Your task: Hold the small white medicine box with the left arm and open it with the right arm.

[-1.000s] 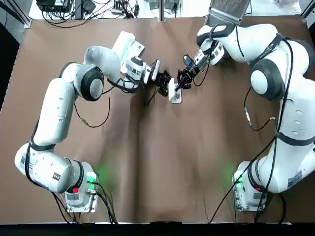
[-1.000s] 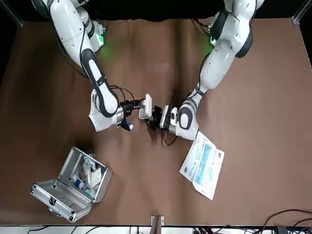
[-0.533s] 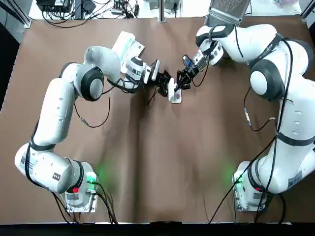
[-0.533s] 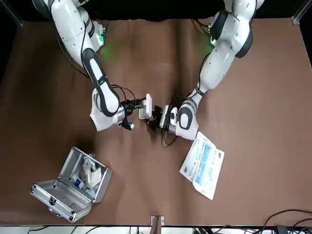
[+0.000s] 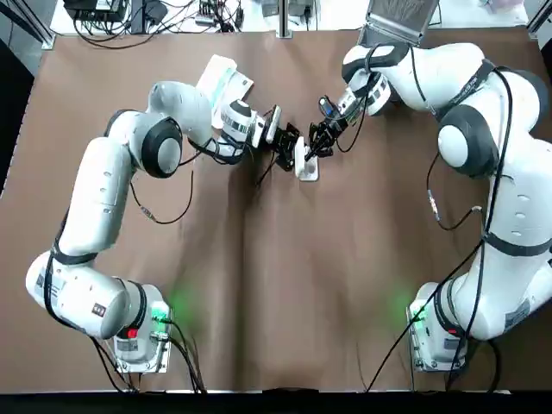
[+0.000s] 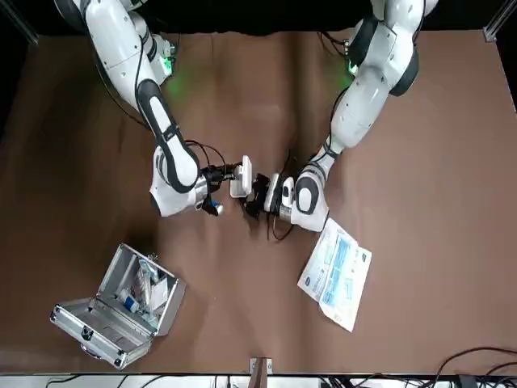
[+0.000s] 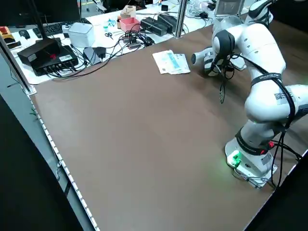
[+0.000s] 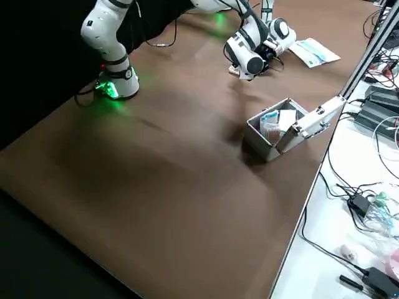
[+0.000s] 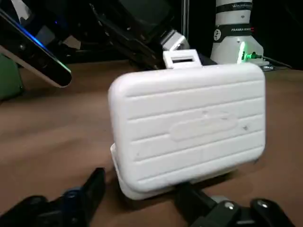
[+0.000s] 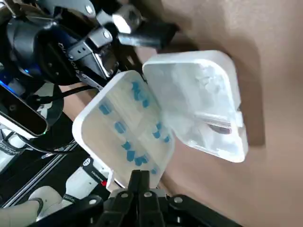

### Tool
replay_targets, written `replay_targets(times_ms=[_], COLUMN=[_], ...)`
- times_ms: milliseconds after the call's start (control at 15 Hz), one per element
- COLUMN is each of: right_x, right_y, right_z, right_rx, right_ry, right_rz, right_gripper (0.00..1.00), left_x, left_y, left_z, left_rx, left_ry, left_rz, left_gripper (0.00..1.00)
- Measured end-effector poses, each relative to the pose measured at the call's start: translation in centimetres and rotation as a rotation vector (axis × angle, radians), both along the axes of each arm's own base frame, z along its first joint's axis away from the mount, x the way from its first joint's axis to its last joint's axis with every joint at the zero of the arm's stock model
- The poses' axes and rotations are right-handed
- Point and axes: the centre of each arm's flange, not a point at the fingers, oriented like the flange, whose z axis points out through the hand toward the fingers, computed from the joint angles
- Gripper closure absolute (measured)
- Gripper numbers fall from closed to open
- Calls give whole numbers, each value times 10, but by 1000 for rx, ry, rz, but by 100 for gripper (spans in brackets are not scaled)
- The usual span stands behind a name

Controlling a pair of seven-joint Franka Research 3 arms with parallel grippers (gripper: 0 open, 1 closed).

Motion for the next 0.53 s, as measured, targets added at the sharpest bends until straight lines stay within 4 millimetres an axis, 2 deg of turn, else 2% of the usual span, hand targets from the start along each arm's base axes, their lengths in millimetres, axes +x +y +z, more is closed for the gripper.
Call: replay_targets(times_ms=[133,400,533], right_x=[-3,-3,-1], right_y=[6,11,11], right_z=[0,1,2], right_rx=[5,4,4], right_ry=[1,-5,-13], right_rz=[-3,-13,-26], right_gripper=[99,99,99], left_x=[4,15,25], left_y=[2,13,25], left_z=[1,6,9], left_rx=[1,10,16], left_ry=[-7,-33,-50], left_rz=[6,-9,-21], left_gripper=[4,0,0])
